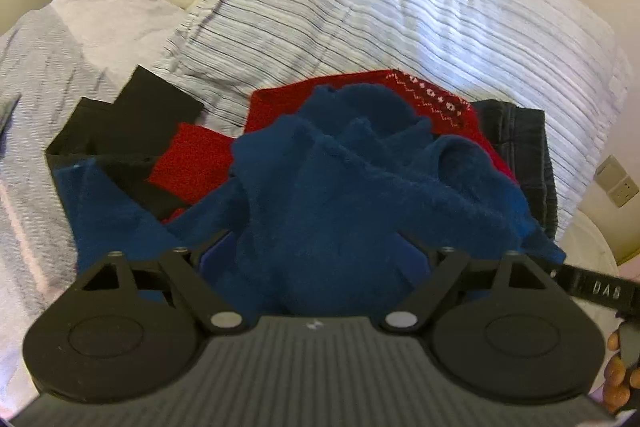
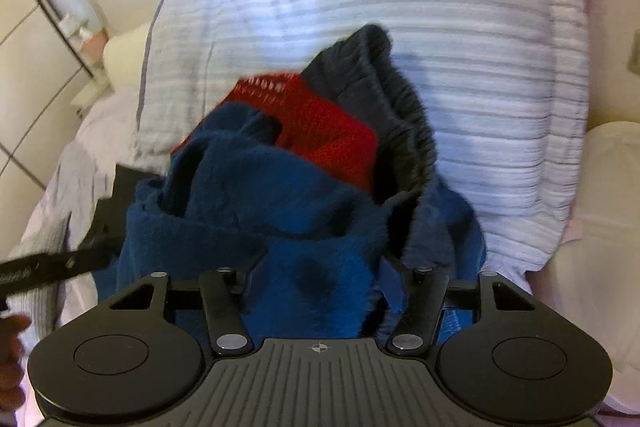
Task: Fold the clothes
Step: 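Grasp the dark blue sweater with both grippers and lift it from the pile, then carry the dark blue sweater to the open bed area and release both grippers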
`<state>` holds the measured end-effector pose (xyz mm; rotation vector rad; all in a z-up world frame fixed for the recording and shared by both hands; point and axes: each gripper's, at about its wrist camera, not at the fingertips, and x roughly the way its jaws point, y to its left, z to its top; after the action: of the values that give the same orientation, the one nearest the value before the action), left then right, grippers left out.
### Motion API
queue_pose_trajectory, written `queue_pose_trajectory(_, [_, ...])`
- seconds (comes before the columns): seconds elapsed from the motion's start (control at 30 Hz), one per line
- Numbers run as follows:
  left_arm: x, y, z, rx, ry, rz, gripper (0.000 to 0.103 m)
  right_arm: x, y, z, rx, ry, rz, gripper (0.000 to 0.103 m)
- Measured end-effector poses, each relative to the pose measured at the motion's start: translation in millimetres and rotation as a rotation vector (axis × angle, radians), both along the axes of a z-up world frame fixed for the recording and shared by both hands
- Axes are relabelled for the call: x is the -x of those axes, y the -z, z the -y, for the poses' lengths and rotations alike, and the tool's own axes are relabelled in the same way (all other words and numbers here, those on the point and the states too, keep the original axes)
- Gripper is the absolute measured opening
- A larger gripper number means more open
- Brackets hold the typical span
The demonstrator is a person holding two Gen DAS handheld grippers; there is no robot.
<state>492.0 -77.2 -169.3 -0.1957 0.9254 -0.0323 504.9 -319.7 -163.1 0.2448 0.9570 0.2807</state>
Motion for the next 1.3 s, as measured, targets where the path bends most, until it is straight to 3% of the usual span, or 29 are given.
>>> queue_pose_trajectory(0.23, [-18.2,35.2,-1.6,0.015,-0.019,-0.038,0.083,-4.5,9.5,-1.4,0.021,-0.024,0.002,0.066])
queue_pose_trajectory(0.3, [-21.2,44.6,-1.6,0.032,-0.021,-0.042,0.078,-5.3,9.3,-1.5,0.014,-0.041,0.004,0.064])
queue_pose_trajectory(0.33, [-22.0,47.6,-0.6,0.041,-0.018,-0.041,0.067,-5.2,9.1,-2.0,0.017,-0.046,0.008,0.042])
queue_pose_trajectory(0.37, [-22.2,48.8,1.3,0.048,-0.01,-0.038,0.046,-5.2,8.6,-3.2,0.03,-0.048,0.011,0.024])
queue_pose_trajectory(0.4, [-22.5,49.9,3.2,0.055,-0.001,-0.034,0.039,-5.7,7.1,-3.9,0.048,-0.04,0.012,0.016])
queue_pose_trajectory(0.47, [-19.8,44.7,8.6,0.03,0.013,-0.007,0.023,-5.1,0.8,-3.1,0.051,-0.034,0.012,0.013])
queue_pose_trajectory(0.5, [-17.0,40.1,10.3,0.013,0.018,0.012,0.021,-4.1,-3.7,-3.2,0.052,-0.033,0.018,0.01])
queue_pose_trajectory(0.57, [-8.5,28.1,4.7,0.011,0.008,0.045,0.006,3.0,-23.5,-7.5,0.054,-0.052,0.071,0.009])
queue_pose_trajectory(0.67, [8.4,3.0,-15.5,0.01,-0.054,0.11,0.005,19.7,-64.0,-26.8,0.119,-0.128,0.194,0.009])
queue_pose_trajectory(0.77, [32.2,-30.4,-44.1,-0.028,-0.135,0.197,0.005,33.3,-103.0,-44.6,0.015,-0.192,0.289,0.009])
queue_pose_trajectory(0.9, [82.8,-83.7,-96.8,-0.081,-0.28,0.323,0.005,49.4,-146.3,-86.8,-0.1,-0.307,0.394,0.009])
queue_pose_trajectory(1.03, [161.1,-135.7,-156.1,-0.15,-0.454,0.414,0.005,82.8,-186.5,-149.3,-0.212,-0.464,0.467,0.009])
queue_pose_trajectory(1.3, [382.4,-224.4,-238.5,-0.308,-0.749,0.512,0.005,199.2,-260.7,-273.2,-0.458,-0.792,0.554,0.009])
